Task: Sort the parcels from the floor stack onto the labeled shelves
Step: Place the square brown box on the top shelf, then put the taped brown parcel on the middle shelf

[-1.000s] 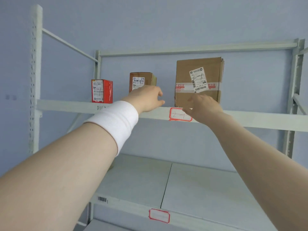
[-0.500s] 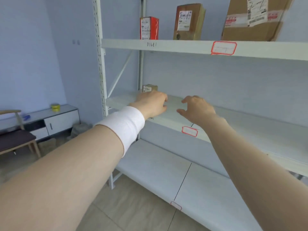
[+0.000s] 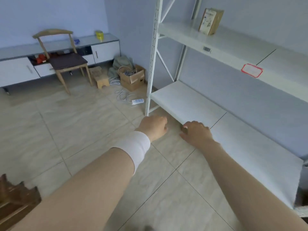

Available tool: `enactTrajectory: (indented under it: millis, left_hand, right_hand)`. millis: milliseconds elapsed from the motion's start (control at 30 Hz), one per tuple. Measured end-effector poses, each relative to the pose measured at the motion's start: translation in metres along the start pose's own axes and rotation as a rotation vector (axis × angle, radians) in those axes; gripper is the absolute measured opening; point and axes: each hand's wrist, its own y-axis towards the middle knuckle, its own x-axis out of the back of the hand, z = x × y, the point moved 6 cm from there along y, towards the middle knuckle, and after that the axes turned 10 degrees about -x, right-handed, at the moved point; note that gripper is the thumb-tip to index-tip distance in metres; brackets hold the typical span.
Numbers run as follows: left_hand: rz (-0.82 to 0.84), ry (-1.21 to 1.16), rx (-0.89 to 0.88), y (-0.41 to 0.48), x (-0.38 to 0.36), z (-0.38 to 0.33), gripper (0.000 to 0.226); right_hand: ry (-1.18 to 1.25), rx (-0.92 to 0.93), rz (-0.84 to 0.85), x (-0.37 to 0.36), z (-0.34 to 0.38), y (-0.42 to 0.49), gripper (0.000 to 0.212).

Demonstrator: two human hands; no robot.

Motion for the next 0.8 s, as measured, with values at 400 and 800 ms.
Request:
enactTrajectory:
  millis: [400,800]
  left_hand:
    - [0.322,-0.315,0.543,-0.222,-0.215,0.077,0.036]
    - [0.266,-0.553,0.923,-0.395,-0.276,0.105,0.036]
  right_hand:
    - [-0.161,0.385,0.375,-0.226,0.099,-0.129,0.045]
    - [-0.250,0.563,0.623,-0.311,0.172,-0.248,0.044]
